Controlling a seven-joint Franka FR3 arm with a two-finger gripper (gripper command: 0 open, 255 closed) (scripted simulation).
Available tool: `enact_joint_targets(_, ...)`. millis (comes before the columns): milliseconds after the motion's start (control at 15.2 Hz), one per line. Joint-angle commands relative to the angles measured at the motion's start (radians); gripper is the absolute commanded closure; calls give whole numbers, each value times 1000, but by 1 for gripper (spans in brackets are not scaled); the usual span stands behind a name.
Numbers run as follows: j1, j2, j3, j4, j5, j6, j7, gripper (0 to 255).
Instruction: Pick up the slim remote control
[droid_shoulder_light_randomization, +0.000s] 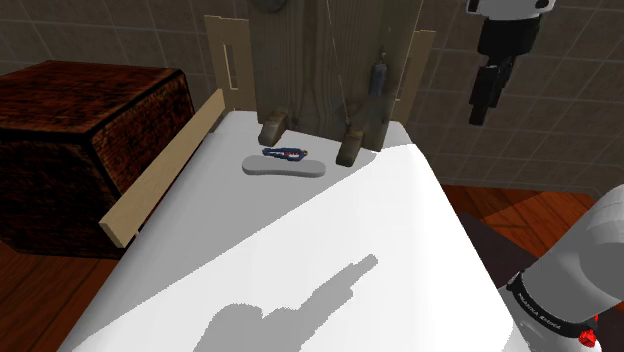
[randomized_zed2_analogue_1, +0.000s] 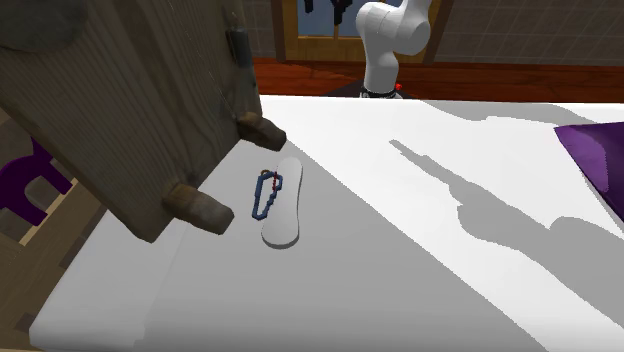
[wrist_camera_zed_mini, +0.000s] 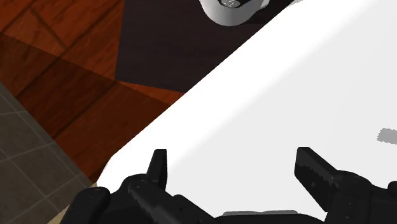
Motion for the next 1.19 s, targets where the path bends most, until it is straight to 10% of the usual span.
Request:
enact_joint_targets(0, 0, 0, 0, 0, 0, 0, 0, 0)
enact_joint_targets(1122, 103, 512, 91, 162, 44, 433, -81, 0)
